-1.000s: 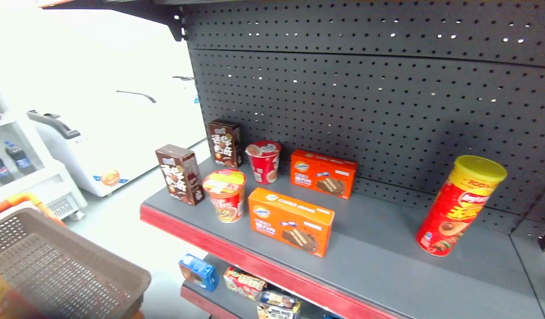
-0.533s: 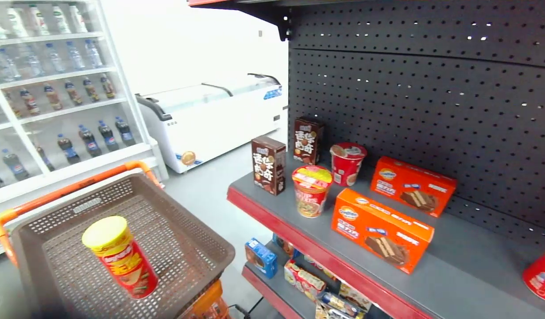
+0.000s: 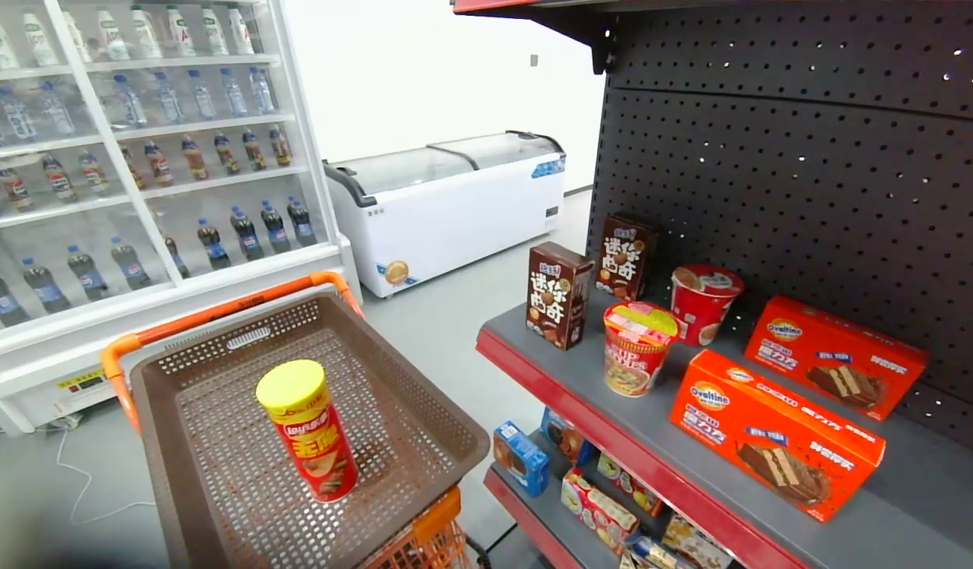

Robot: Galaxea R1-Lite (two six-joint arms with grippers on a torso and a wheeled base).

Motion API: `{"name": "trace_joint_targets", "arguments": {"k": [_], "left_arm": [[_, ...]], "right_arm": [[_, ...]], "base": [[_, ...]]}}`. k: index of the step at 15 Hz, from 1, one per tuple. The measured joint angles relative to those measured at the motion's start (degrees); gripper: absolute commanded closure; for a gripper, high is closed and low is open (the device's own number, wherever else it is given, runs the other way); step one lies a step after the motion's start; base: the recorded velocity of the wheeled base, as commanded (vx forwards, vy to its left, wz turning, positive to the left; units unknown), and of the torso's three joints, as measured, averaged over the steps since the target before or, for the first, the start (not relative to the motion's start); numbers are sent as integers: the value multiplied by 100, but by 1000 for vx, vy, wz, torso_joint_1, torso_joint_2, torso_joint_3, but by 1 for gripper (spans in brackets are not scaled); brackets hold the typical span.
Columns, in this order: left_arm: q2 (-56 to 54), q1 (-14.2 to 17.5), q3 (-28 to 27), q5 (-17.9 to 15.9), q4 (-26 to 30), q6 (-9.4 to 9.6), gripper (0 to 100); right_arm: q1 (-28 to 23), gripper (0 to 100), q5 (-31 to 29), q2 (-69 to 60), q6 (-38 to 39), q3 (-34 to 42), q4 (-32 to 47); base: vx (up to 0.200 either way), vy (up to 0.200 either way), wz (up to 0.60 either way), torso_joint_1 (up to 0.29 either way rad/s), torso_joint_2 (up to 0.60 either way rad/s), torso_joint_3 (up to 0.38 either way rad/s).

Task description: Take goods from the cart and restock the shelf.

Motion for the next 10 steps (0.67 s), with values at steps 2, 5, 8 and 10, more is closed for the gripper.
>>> {"name": "trace_joint_targets", "arguments": {"k": [2,5,8,10], "left_arm": [[651,-88,-986,2,475,126,0],[1947,-171,-1899,245,911,473,0],[3250,-258,-2291,662,1179,655,0],[4016,-297,-2359,533,1141,583,0]], "right_arm": [[2,0,-2,0,1,0,0],[2,0,-2,0,0,0,0],[2,0,-2,0,1,0,0],[2,0,-2,0,1,0,0]], "base": [[0,0,0,0,0,0],[0,0,0,0,0,0],[0,0,0,0,0,0],[0,0,0,0,0,0]]}}
